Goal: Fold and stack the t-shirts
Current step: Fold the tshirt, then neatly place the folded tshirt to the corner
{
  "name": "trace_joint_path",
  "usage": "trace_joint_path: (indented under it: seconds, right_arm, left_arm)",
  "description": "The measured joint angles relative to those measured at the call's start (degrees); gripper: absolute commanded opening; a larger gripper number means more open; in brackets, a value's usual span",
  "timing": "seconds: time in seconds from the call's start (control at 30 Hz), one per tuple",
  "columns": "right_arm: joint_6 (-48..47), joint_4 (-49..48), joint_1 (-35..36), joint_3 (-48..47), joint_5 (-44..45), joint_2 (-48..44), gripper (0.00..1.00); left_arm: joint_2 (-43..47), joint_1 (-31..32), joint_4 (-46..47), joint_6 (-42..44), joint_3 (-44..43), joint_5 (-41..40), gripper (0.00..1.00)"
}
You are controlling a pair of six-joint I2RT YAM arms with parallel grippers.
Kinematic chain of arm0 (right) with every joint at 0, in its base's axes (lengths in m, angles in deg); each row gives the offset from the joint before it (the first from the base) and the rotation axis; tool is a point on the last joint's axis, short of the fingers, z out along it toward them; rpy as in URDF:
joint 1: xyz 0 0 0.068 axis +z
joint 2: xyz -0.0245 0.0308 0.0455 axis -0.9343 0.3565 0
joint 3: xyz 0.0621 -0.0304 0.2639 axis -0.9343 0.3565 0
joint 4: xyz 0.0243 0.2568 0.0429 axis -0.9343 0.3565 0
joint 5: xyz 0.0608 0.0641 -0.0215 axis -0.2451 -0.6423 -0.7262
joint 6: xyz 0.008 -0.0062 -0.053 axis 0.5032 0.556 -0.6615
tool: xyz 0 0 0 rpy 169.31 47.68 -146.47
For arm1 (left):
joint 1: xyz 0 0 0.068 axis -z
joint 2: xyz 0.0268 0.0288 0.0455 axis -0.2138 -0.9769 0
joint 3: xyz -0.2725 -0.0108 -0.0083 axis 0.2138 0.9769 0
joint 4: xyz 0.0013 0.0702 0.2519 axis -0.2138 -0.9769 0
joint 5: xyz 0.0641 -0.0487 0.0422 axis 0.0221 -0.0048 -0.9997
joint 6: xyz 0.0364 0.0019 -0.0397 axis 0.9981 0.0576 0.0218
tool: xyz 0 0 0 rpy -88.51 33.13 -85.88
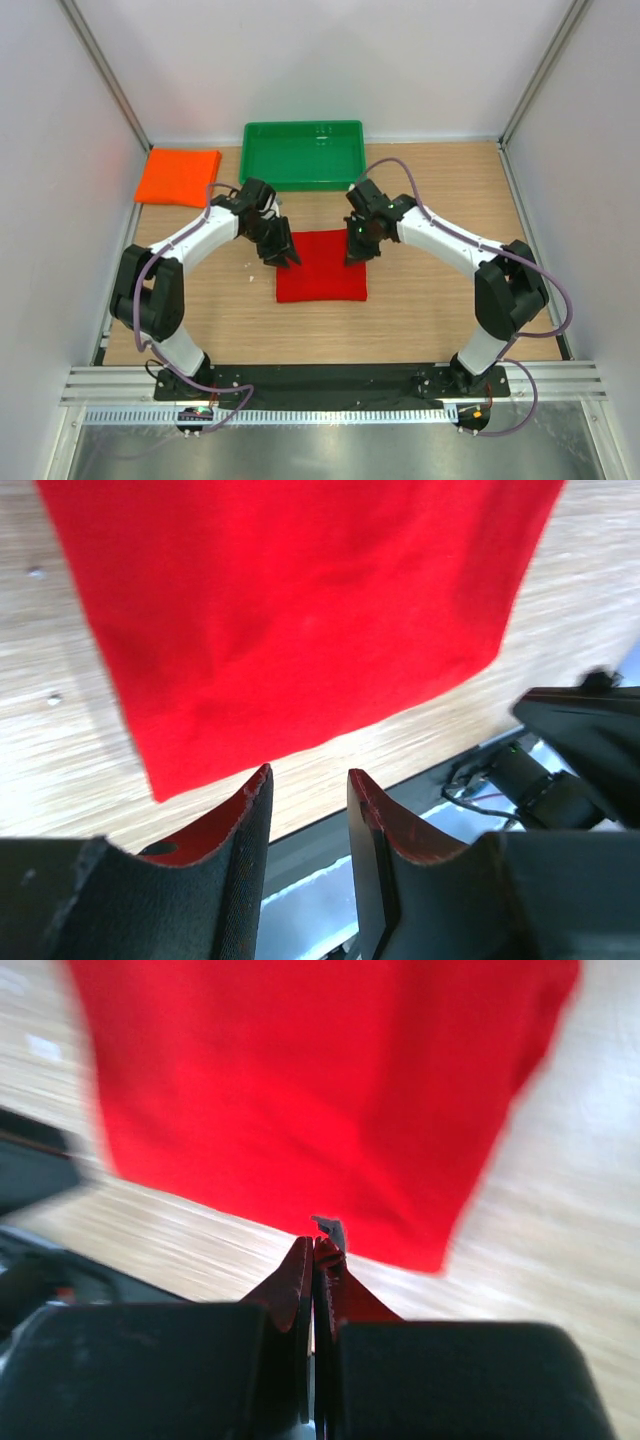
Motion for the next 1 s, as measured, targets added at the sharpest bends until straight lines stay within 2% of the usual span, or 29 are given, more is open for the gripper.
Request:
trace_joint_path:
  seconds: [0.1,0.17,0.23,0.33,0.43,0.5,0.6,0.77,0.9,1.0]
  right_arm:
    - [0.42,-3.85,-1.73,-3.41,-3.39,0.02,0.01]
    - [1.22,-7.54,-3.13,-2.27,-6.93,0.02,0.01]
    - [2.32,-12.72,-5.03,2.14,-11.63,0.04,0.01]
    - [4.79,-24.74,-9.03,14.75,-20.90,0.61,0.01]
    - [6.80,-31.43,-13.03,25.03,-27.23,3.45,0.01]
    - [7.96,-34.88,-15.39,28.41,-33.00,3.96,0.01]
    - [7.80,-37.75,-16.02,30.86,-34.88,2.80,0.01]
    - [7.45,-34.27,-16.00,29.77,-34.62,-1.14,0.01]
    - [6.82,-31.08,-16.02,20.31,-34.23,-0.15,0.02]
    - [6.34,-30.95,-16.09,12.04,-33.83,3.17,0.04]
  left_arm:
    - [-0.02,0.11,1.57,-0.79,0.39,1.75,0.35]
    - [-0.02,0.15,2.29,-1.40,0.92,2.47,0.35]
    - [0.00,0.17,2.80,-1.62,1.75,2.58,0.35]
    - [0.04,0.17,2.97,-1.64,3.06,2.62,0.35]
    - [0.04,0.17,2.95,-1.62,3.89,2.62,0.35]
    - [0.04,0.15,2.93,-1.62,4.13,2.60,0.35]
    - [0.13,0.04,2.80,-1.53,4.13,2.40,0.35]
    - [0.15,-0.28,1.51,-1.29,2.86,2.14,0.35]
    - [0.17,-0.50,1.57,-1.29,2.10,2.14,0.37]
    - [0.09,-1.25,1.40,-1.11,1.64,2.10,0.45]
